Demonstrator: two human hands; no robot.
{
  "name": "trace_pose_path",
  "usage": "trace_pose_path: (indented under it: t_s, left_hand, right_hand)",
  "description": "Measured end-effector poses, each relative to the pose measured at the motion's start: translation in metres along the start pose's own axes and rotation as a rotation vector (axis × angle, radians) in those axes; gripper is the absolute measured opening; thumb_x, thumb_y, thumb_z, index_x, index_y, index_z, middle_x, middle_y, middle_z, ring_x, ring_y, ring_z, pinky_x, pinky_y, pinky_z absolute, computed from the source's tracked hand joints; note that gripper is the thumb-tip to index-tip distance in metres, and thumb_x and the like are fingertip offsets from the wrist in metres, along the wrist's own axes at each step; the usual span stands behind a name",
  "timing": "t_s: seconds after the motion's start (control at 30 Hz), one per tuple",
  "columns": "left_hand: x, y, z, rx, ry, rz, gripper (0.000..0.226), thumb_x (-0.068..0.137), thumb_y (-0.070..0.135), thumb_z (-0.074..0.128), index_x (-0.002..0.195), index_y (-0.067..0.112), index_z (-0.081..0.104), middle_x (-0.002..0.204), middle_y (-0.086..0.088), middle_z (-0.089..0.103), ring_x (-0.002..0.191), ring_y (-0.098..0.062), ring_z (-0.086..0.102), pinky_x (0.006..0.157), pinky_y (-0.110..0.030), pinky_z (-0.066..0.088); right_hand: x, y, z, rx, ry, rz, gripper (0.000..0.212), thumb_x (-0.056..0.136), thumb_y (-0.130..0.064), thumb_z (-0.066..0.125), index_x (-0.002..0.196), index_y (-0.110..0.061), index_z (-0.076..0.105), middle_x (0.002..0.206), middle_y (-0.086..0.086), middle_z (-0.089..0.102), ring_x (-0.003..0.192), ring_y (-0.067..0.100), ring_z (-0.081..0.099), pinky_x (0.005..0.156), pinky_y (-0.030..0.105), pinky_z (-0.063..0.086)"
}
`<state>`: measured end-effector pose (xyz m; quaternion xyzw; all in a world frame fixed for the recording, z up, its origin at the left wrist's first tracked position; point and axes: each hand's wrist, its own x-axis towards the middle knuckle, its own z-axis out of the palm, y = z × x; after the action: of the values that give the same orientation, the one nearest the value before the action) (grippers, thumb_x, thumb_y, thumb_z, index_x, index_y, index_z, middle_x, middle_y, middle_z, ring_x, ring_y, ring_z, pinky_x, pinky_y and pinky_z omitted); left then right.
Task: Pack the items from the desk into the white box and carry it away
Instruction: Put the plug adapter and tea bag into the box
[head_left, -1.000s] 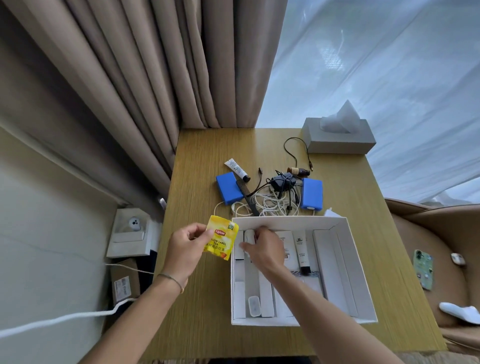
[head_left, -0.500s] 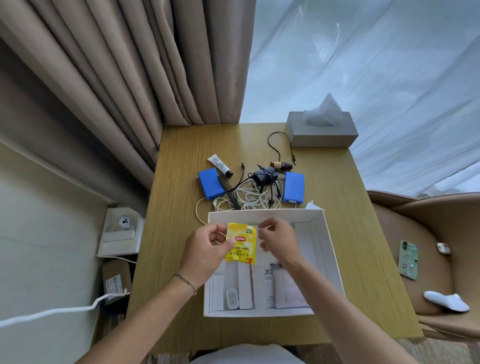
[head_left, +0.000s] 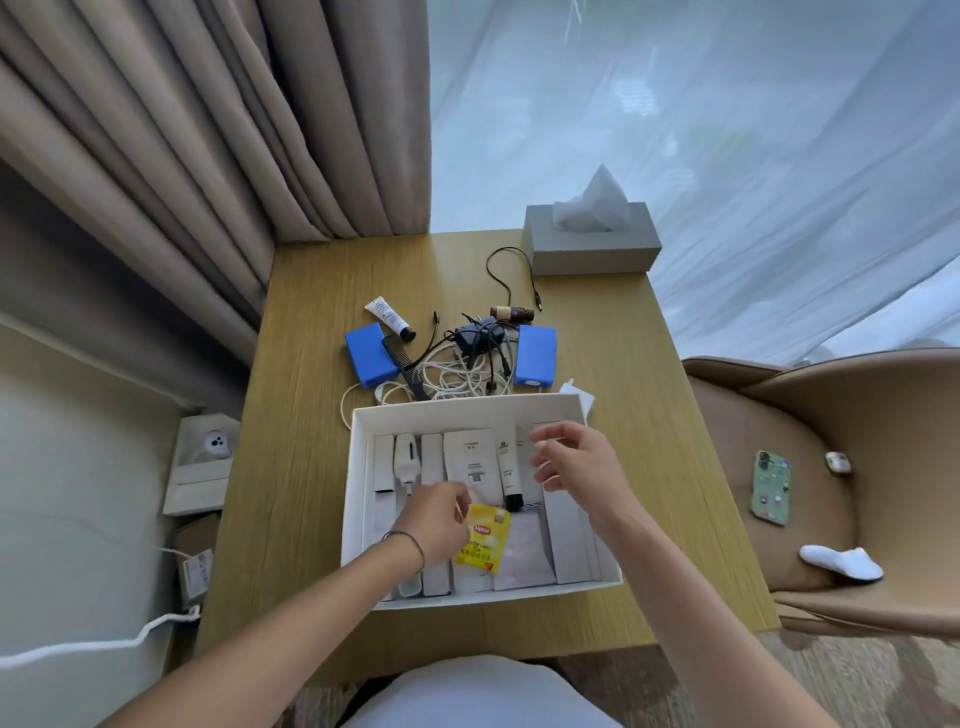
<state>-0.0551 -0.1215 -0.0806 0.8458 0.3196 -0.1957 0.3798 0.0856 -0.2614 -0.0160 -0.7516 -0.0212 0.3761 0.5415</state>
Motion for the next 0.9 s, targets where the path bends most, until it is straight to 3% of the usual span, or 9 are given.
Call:
trace_pose_path:
  t_s: [0.17,0.33,0.47,0.6,0.77,0.9]
  left_hand:
    - [-0.002,-0.008,0.008,0.220,-0.076,-0.023,0.028,0.076,0.001,0.057,0.095,0.022,0.054,0.087,0.000,0.061,0.081,-0.018,0.061,0.057,-0.026,0.046]
    - [-0.006,-0.006,0.018,0.242,-0.062,-0.017,0.032,0.081,0.002,0.059,0.106,0.022,0.055,0.096,-0.003,0.066,0.086,-0.021,0.064,0.068,-0.034,0.057]
    - [-0.012,0.001,0.024,0.478,-0.044,0.073,0.023,0.088,0.016,0.057,0.109,0.021,0.065,0.101,-0.003,0.068,0.091,-0.024,0.065,0.067,-0.030,0.046]
    - [-0.016,0.012,0.015,0.695,0.070,0.202,0.021,0.096,0.028,0.052,0.111,0.020,0.064,0.102,-0.003,0.066,0.094,-0.025,0.062,0.070,-0.033,0.045]
    - [-0.023,0.030,-0.012,0.496,0.278,0.356,0.023,0.097,0.033,0.051,0.115,0.027,0.064,0.105,0.007,0.066,0.096,-0.017,0.062,0.080,-0.034,0.054]
    - [-0.022,0.053,-0.040,0.248,0.340,0.434,0.020,0.096,0.032,0.055,0.112,0.030,0.067,0.104,0.012,0.068,0.093,-0.009,0.063,0.082,-0.032,0.055]
  right_hand:
    - [-0.008,0.003,-0.009,0.039,-0.049,0.027,0.018,0.093,0.000,0.055,0.102,-0.004,0.071,0.080,0.010,0.070,0.067,0.020,0.062,0.059,0.026,0.050]
    - [-0.006,0.004,-0.012,0.025,-0.064,0.027,0.019,0.094,0.000,0.055,0.102,-0.005,0.071,0.080,0.010,0.070,0.067,0.020,0.063,0.058,0.025,0.051]
    - [-0.003,0.001,-0.012,0.011,-0.072,0.012,0.019,0.094,0.000,0.054,0.101,-0.005,0.071,0.079,0.009,0.070,0.067,0.019,0.062,0.059,0.025,0.051]
    - [-0.001,-0.005,-0.012,0.013,-0.103,-0.009,0.018,0.094,-0.003,0.056,0.101,-0.007,0.072,0.077,0.007,0.071,0.064,0.016,0.062,0.058,0.024,0.051]
    - [0.003,-0.027,-0.015,0.002,-0.110,-0.098,0.017,0.095,-0.003,0.056,0.101,-0.006,0.072,0.077,0.007,0.070,0.064,0.015,0.062,0.057,0.022,0.050]
    - [0.011,-0.054,-0.027,-0.018,-0.088,-0.162,0.017,0.096,-0.002,0.055,0.102,-0.004,0.071,0.080,0.010,0.070,0.067,0.018,0.062,0.061,0.025,0.050]
